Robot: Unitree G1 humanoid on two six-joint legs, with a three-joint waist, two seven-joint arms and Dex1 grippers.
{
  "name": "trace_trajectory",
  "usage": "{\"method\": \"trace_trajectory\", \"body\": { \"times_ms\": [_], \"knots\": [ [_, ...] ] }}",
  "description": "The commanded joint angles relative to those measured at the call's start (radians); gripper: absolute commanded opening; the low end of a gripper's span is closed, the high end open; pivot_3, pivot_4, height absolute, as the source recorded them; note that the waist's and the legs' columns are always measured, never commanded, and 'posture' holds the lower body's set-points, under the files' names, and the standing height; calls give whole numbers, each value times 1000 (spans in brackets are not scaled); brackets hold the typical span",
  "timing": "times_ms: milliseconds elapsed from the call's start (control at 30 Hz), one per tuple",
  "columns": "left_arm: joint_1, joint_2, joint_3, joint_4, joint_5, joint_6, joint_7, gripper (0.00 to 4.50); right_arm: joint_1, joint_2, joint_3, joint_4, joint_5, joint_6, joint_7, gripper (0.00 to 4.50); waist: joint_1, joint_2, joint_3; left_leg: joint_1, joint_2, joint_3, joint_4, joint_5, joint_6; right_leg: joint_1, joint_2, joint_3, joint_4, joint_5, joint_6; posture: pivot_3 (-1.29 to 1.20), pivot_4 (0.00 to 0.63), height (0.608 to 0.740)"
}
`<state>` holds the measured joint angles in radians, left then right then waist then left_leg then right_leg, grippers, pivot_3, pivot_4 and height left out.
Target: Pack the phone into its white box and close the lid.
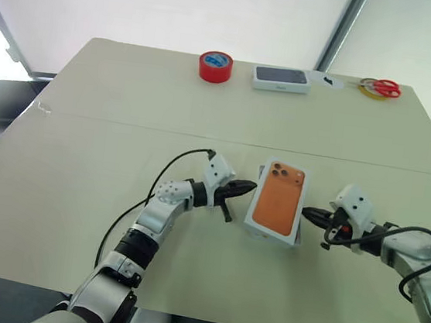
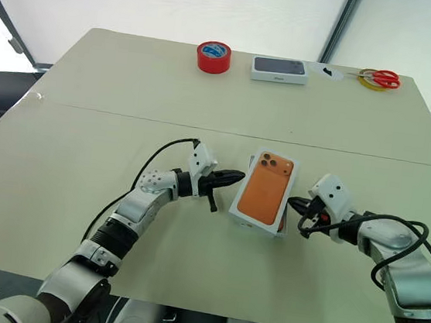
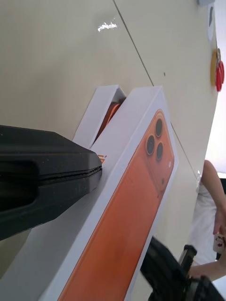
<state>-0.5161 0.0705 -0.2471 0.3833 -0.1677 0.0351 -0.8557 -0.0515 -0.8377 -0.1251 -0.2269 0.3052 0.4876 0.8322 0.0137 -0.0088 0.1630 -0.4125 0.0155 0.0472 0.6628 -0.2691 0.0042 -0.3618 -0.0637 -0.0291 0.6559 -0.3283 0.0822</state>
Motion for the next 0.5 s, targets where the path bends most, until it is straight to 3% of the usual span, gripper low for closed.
{"method": "trace_trajectory", "body": {
  "times_ms": [33, 500],
  "knots": [
    [5, -2, -10, -53, 0, -4, -5, 0, -45, 1, -5, 17, -16, -25, -9, 64, -1, 0, 0, 0, 0, 0, 0, 0, 0, 0, 0, 0, 0, 0, 0, 0, 150, 740],
    [80, 18, -17, -202, -11, 74, 26, 0, -96, 24, 59, 69, -82, -80, -8, 64, -1, 0, 0, 0, 0, 0, 0, 0, 0, 0, 0, 0, 1, 0, 0, 0, 150, 740]
  ]
}}
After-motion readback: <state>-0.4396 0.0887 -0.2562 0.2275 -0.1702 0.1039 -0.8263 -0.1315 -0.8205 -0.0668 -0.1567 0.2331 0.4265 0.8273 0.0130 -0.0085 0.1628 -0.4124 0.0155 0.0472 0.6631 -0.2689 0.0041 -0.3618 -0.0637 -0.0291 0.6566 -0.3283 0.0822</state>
